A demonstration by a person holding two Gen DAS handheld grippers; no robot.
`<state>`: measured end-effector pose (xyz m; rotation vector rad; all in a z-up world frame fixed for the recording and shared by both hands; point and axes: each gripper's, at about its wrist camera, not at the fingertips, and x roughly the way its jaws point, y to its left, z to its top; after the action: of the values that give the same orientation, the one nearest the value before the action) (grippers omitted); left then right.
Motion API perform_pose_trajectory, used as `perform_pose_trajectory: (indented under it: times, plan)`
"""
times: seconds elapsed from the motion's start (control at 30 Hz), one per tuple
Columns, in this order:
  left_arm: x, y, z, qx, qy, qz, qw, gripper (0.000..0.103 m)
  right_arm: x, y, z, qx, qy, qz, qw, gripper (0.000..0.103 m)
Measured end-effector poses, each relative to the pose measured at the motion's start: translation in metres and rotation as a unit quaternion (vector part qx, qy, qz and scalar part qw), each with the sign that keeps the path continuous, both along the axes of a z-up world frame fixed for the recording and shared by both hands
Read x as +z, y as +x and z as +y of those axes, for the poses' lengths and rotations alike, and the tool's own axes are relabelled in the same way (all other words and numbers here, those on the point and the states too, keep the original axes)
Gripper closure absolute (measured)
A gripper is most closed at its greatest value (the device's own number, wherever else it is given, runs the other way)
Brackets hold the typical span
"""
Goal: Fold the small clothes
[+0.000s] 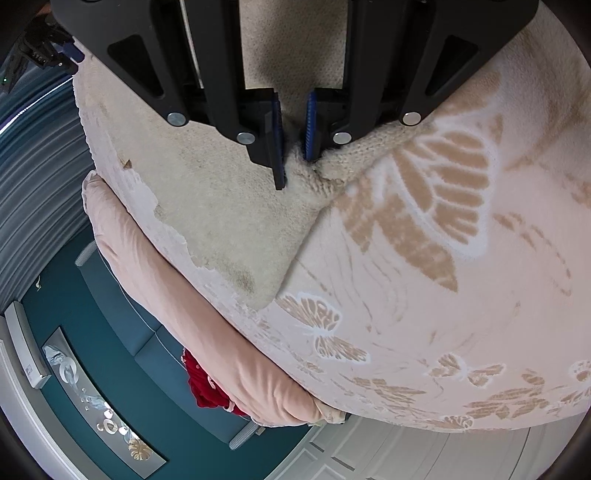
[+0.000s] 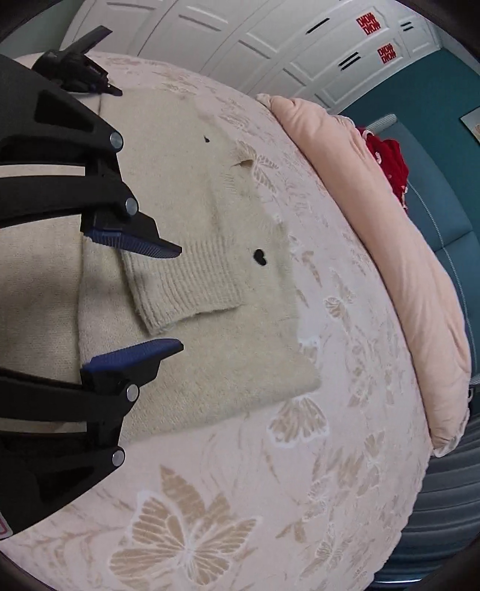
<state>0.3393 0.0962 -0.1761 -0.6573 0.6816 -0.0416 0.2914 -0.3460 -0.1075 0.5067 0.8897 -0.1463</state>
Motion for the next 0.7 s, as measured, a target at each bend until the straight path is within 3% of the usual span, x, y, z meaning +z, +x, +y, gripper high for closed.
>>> perform_pose_trajectory:
  times: [0.03,0.07,0.1,0.17,0.23,0.27,0.37,0.4,0.47,0.53,0.6,0.63,0.7]
  plan:
    - [0.001,0.001,0.0,0.0,0.002,0.002,1.0,0.093,-0.013,0.008,0.007,0.008,0.0,0.025,1.0,0.064]
    - [0.002,0.001,-0.001,0.001,0.005,0.006,1.0,0.093,-0.022,0.011,0.011,0.012,0.002,0.04,0.999,0.078]
    - [0.003,0.003,-0.001,0.001,0.009,0.012,0.9999,0.093,-0.021,0.011,0.013,0.013,0.012,0.028,0.999,0.096]
    - [0.009,0.008,-0.004,-0.004,0.024,0.034,0.9991,0.093,0.002,0.004,0.014,0.008,0.03,-0.013,0.999,0.097]
    - [0.014,0.016,-0.007,-0.023,0.05,0.063,0.9965,0.093,0.028,-0.006,0.013,0.003,0.015,-0.057,0.998,0.097]
    - [0.016,0.019,-0.009,-0.036,0.067,0.074,0.9943,0.093,0.029,-0.008,0.009,-0.004,0.003,-0.058,0.998,0.097]
    - [0.021,0.027,-0.017,-0.068,0.115,0.103,0.9856,0.093,-0.028,0.005,0.0,-0.006,-0.024,0.049,0.999,0.098]
    - [0.022,0.03,-0.019,-0.074,0.125,0.114,0.9827,0.093,-0.034,0.001,0.001,-0.002,-0.032,0.031,0.999,0.099]
    - [0.025,0.037,-0.018,-0.08,0.124,0.14,0.9791,0.093,-0.018,-0.003,0.001,-0.01,-0.019,0.024,0.999,0.095]
    - [0.03,0.039,-0.012,-0.081,0.1,0.161,0.9785,0.092,0.002,-0.015,-0.001,-0.02,0.029,0.009,0.999,0.094]
    - [0.039,0.032,-0.004,-0.079,0.068,0.169,0.9801,0.09,0.024,-0.04,0.001,-0.024,0.026,-0.005,0.999,0.085]
    - [0.045,0.023,0.0,-0.077,0.063,0.171,0.9802,0.084,0.032,-0.056,0.001,-0.023,0.021,-0.006,1.0,0.081]
    - [0.058,-0.004,0.006,-0.073,0.083,0.174,0.9784,0.063,0.043,-0.098,0.0,-0.02,0.014,-0.009,1.0,0.057]
